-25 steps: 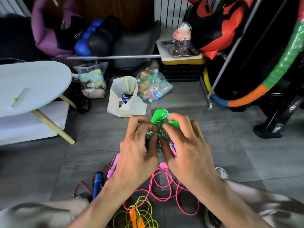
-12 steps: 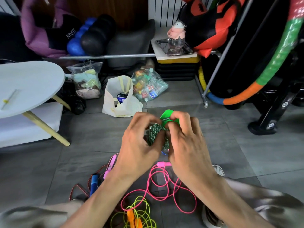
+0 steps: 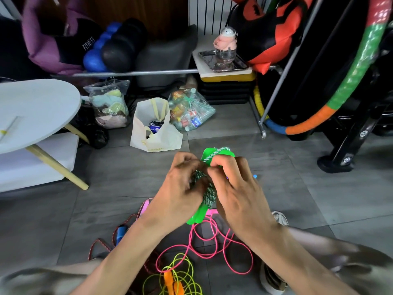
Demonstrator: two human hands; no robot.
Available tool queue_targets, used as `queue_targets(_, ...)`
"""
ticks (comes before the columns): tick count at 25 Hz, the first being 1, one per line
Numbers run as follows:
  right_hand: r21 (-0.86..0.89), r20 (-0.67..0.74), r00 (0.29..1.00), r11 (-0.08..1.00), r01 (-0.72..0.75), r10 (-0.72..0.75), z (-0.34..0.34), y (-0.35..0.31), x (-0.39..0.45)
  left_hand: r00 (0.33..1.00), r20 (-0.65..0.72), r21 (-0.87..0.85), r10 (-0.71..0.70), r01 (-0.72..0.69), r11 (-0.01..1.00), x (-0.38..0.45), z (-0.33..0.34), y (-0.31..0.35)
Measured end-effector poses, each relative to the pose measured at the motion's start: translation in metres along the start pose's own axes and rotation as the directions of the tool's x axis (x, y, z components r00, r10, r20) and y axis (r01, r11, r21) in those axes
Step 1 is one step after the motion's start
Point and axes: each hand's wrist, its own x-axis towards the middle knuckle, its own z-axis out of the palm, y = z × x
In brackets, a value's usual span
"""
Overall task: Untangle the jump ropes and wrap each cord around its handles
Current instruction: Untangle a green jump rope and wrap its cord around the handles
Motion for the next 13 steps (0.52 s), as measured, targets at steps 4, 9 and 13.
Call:
queue_targets(4, 0.127, -0.150, 0.986, 0.990, -0.056, 0.075, -0.001, 0.009, -0.001, 0.996, 0.070, -0.027, -0.053, 0.055, 0.998, 0.003, -0.006, -0.001)
queue_targets(9, 0.238, -0.086, 0.965, 0.946, -0.220, 0.247, -0.001, 0.003, -0.008, 0.988, 0.142, -0.037, -0.052, 0.058, 0.998, 0.006, -0.010, -0.004)
queue_targets(13, 0.460, -0.079, 0.967, 0.869, -0.180, 0.242, -0.005, 0.005, -0.009, 0.992, 0.125, -0.088, -0.011, 0.023, 0.996, 0.004, -0.013, -0.005)
